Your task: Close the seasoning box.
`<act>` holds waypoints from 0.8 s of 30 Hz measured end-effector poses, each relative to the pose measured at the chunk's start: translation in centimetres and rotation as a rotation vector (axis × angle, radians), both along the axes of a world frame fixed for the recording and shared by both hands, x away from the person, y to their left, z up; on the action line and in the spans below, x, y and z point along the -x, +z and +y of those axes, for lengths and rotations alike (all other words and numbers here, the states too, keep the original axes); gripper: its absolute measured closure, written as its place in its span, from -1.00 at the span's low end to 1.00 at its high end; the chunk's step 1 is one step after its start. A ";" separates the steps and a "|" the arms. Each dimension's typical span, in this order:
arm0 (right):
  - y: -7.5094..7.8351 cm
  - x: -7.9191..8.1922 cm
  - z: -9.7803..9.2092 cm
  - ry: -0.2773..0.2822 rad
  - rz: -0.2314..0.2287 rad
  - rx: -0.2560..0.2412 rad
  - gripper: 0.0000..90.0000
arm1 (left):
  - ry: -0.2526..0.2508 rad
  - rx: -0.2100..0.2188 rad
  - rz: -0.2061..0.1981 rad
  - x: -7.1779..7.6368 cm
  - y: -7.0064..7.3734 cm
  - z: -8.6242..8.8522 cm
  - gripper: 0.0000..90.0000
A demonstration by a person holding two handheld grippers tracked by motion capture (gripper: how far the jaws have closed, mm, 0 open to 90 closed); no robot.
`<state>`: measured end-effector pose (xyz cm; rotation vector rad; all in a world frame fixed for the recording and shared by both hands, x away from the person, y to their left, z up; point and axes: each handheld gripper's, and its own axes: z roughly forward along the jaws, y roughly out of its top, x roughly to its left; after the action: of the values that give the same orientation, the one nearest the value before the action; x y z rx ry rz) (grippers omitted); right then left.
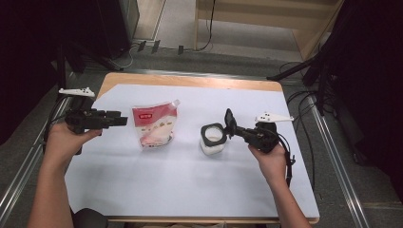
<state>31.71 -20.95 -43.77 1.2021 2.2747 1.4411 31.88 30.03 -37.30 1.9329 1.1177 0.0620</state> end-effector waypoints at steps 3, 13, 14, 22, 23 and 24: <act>0.4 0.3 0.0 0.004 -0.027 -0.025 1.00 | -0.007 0.007 -0.005 -0.1 -0.3 -0.2 0.08; 0.4 0.5 1.2 0.043 -0.041 -0.003 1.00 | 0.000 -0.003 -0.005 -0.3 -0.7 -0.5 0.07; 0.4 0.5 1.2 0.043 -0.041 -0.003 1.00 | 0.000 -0.003 -0.005 -0.3 -0.7 -0.5 0.07; 0.2 0.6 1.8 0.056 -0.033 0.003 1.00 | -0.002 -0.001 -0.003 -0.3 -0.7 -0.5 0.07; 0.2 0.6 1.8 0.056 -0.028 0.003 1.00 | 0.001 -0.008 -0.007 -0.4 -0.7 -0.4 0.07; 0.2 0.6 1.9 0.059 -0.029 0.004 1.00 | 0.005 -0.011 -0.005 -0.4 -0.8 -0.4 0.07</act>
<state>31.13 -19.05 -43.60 1.1144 2.3106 1.4642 32.27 29.58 -38.05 1.9382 1.1209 0.0758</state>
